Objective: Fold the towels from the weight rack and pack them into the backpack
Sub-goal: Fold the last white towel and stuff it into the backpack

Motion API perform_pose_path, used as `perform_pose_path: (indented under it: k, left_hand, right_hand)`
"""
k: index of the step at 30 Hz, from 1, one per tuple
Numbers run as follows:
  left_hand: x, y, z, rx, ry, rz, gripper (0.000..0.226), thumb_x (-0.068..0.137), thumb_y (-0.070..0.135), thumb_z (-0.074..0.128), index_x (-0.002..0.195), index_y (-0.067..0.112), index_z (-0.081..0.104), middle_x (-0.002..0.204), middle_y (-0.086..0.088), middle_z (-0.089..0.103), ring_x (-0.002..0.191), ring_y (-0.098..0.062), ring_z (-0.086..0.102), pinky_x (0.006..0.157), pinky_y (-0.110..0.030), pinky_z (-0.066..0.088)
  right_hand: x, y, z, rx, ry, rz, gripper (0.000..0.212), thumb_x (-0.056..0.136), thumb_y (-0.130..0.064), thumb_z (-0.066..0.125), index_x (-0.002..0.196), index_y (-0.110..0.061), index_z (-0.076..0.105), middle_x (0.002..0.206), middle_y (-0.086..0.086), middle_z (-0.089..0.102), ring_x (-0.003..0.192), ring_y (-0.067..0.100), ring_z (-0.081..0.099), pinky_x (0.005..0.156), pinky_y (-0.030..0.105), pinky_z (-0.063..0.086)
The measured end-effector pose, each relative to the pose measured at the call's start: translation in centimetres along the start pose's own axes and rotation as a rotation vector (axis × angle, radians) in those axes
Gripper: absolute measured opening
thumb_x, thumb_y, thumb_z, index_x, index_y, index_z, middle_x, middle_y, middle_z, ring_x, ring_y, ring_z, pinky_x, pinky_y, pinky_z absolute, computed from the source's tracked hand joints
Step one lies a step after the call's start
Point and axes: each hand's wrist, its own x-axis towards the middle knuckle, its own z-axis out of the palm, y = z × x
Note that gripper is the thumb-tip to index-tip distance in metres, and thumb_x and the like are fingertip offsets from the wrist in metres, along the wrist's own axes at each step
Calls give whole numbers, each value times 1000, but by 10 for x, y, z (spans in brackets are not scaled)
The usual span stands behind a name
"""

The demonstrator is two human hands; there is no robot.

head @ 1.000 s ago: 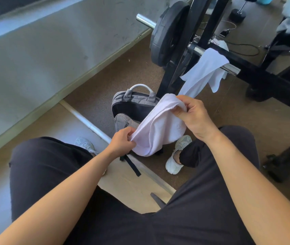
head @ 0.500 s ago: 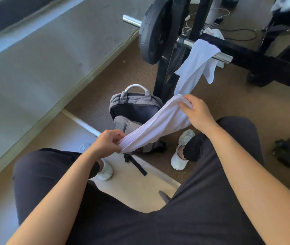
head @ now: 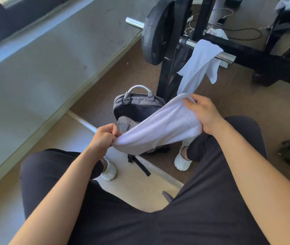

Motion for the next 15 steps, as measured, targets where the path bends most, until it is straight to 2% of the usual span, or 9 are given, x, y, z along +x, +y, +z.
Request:
perform_pose_path:
  k: [2, 4, 6, 8, 11, 13, 15]
  left_hand:
    - [0, -1, 2, -15, 5, -35, 45, 63, -27, 20, 61, 11, 43, 66, -13, 67, 52, -19, 47, 43, -18, 29]
    - [2, -3, 2, -49, -3, -58, 43, 72, -26, 29, 68, 8, 54, 60, -5, 62, 53, -20, 45, 43, -18, 33]
    - [1, -2, 3, -135, -24, -85, 33, 72, -16, 42, 80, 8, 61, 68, -6, 66, 59, -22, 51, 49, -23, 40]
    - [0, 0, 4, -276, -33, -102, 37, 66, -8, 39, 91, 7, 61, 86, -14, 74, 69, -25, 64, 57, -28, 46]
    - [0, 3, 9, -425, -39, -81, 40, 78, -9, 32, 101, 8, 61, 114, -19, 74, 96, -26, 74, 80, -28, 56]
    - [-1, 5, 14, -327, -71, -19, 33, 79, 6, 47, 107, 12, 66, 122, -12, 75, 113, -27, 71, 93, -32, 53]
    - [-2, 5, 17, -187, -145, 72, 41, 79, 20, 61, 120, 18, 67, 129, -1, 73, 125, -23, 65, 102, -35, 49]
  right_hand:
    - [-5, -5, 2, 191, -33, 99, 32, 100, -24, 60, 123, -2, 66, 107, 17, 68, 100, 29, 66, 84, 40, 57]
    - [-11, -11, 7, 317, -43, 179, 40, 100, -27, 60, 131, -2, 61, 113, 18, 67, 103, 31, 67, 82, 39, 60]
    - [-15, -16, 12, 406, -73, 223, 47, 98, -32, 60, 136, -4, 58, 123, 19, 67, 110, 32, 68, 85, 41, 60]
    - [-19, -22, 18, 467, -117, 233, 46, 98, -34, 60, 133, -6, 60, 126, 19, 67, 115, 34, 67, 90, 44, 58]
    - [-24, -33, 29, 494, -171, 226, 33, 101, -33, 55, 122, -10, 65, 110, 13, 74, 103, 27, 72, 86, 40, 59]
    - [-28, -41, 37, 489, -229, 231, 30, 102, -34, 53, 118, -12, 65, 100, 10, 75, 94, 25, 74, 84, 39, 61]
    - [-30, -48, 44, 471, -272, 250, 28, 102, -34, 51, 114, -13, 65, 89, 7, 75, 81, 21, 75, 71, 34, 62]
